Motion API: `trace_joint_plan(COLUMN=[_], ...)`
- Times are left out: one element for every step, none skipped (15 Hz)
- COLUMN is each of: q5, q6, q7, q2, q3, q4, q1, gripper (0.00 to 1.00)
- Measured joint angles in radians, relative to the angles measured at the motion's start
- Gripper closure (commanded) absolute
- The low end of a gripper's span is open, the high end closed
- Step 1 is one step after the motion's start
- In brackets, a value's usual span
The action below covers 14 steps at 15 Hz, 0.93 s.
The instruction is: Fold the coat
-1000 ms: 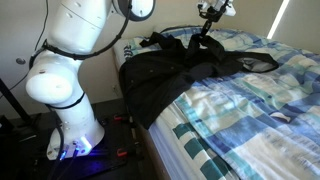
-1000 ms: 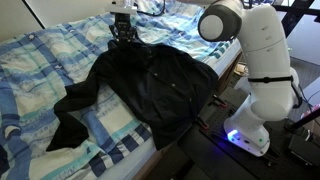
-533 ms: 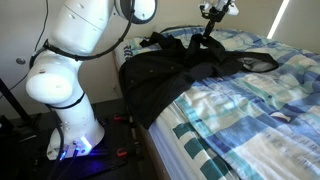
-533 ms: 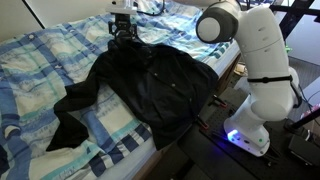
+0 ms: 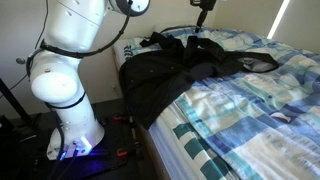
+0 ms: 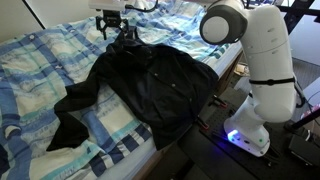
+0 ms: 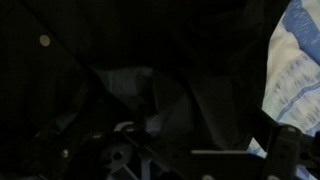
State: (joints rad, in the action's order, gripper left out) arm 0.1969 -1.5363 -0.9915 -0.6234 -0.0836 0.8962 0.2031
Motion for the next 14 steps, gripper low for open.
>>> trace_joint_plan(q5=[-0.004, -0.009, -0.017, -0.022, -0.028, -0.035, -0.039, -0.041, -0.043, -0.047, -0.052, -0.056, -0.057, -0.057], q6=[-0.013, -0.029, -0.052, -0.083, -0.123, -0.165, -0.201, -0.231, -0.253, -0.268, -0.278, -0.283, -0.283, -0.283], q7=[-0.037, -0.072, -0.105, -0.141, -0.18, -0.227, -0.278, -0.324, -0.364, -0.395, -0.418, -0.434, -0.443, -0.446], q2=[0.015, 0.028, 0.042, 0.055, 0.065, 0.074, 0.082, 0.09, 0.099, 0.11, 0.126, 0.144, 0.166, 0.192], q3=[0.0, -0.001, -0.002, -0.002, -0.001, 0.0, 0.003, 0.006, 0.009, 0.011, 0.013, 0.015, 0.018, 0.021], q4=[0.012, 0.027, 0.046, 0.069, 0.093, 0.118, 0.145, 0.173, 0.201, 0.23, 0.26, 0.29, 0.32, 0.353], q1=[0.028, 0.055, 0.081, 0.105, 0.127, 0.146, 0.161, 0.17, 0.177, 0.18, 0.182, 0.182, 0.182, 0.181], gripper=[0.0, 0.0, 0.0, 0.0, 0.0, 0.0, 0.0, 0.0, 0.0, 0.0, 0.0, 0.0, 0.0, 0.0])
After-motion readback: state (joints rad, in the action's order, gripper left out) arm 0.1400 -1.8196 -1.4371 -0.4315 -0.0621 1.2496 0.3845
